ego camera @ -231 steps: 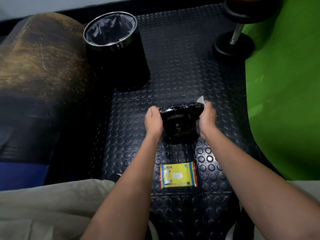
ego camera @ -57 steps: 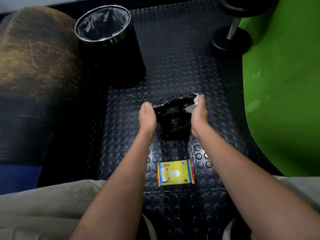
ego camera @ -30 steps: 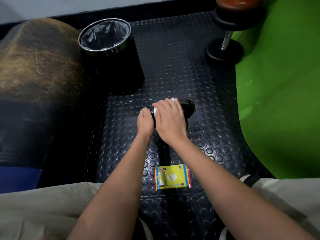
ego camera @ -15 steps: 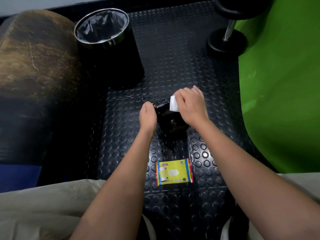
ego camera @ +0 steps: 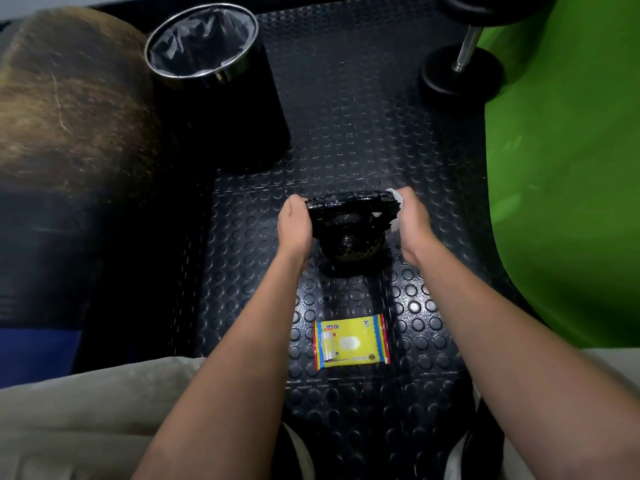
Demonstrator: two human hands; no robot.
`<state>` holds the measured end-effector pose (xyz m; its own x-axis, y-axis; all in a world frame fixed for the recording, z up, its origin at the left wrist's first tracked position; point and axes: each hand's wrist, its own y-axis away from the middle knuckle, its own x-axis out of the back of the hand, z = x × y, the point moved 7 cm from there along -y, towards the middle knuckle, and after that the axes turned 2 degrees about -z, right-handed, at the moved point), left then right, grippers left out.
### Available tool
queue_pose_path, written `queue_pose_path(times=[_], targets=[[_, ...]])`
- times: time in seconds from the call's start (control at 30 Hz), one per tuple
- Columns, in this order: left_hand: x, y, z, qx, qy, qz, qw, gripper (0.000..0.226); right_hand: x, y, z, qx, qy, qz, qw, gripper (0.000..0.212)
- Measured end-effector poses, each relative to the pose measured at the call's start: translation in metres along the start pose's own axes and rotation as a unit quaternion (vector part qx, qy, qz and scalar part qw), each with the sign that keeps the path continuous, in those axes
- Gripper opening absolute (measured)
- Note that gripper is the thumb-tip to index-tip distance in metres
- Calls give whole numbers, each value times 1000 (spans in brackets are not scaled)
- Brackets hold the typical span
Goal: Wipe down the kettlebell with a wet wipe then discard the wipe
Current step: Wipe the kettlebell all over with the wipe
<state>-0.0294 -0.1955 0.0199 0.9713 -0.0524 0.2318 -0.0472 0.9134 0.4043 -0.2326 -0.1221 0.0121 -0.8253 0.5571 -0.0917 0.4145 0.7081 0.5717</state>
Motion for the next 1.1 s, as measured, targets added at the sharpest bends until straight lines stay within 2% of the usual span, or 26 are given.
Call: queue_pose_path(times=[0.2, 0.33, 0.43, 0.57, 0.67, 0.87, 0.97, 1.1], targets=[[1, 0, -2, 0, 3, 3, 1000, 20, 1, 8, 1, -12, 6, -14, 1000, 32], [2, -2, -4, 8, 4, 0, 1000, 24, -3, 13, -21, 36, 156, 6, 987, 31], [2, -2, -3, 3, -3, -1, 1000, 26, -14, 21, -46, 121, 342, 17, 932, 36], [1, 2, -2, -5, -3, -2, 1000, 29, -46, 35, -67, 205, 586, -14, 784, 44], [2, 3, 2, -24, -9, 2, 1000, 25, -72, 46, -72, 255, 662, -27, 704, 41], [2, 1, 0, -28, -10, 4, 1000, 21, -111, 58, -64, 334, 724, -39, 602, 36], [2, 0, -3, -28, 9, 2, 1000, 26, -125, 61, -54, 374, 730, -12, 573, 38], [2, 0, -5, -29, 6, -2, 1000, 30, -116, 65, -45, 470, 640, 62, 605, 44]])
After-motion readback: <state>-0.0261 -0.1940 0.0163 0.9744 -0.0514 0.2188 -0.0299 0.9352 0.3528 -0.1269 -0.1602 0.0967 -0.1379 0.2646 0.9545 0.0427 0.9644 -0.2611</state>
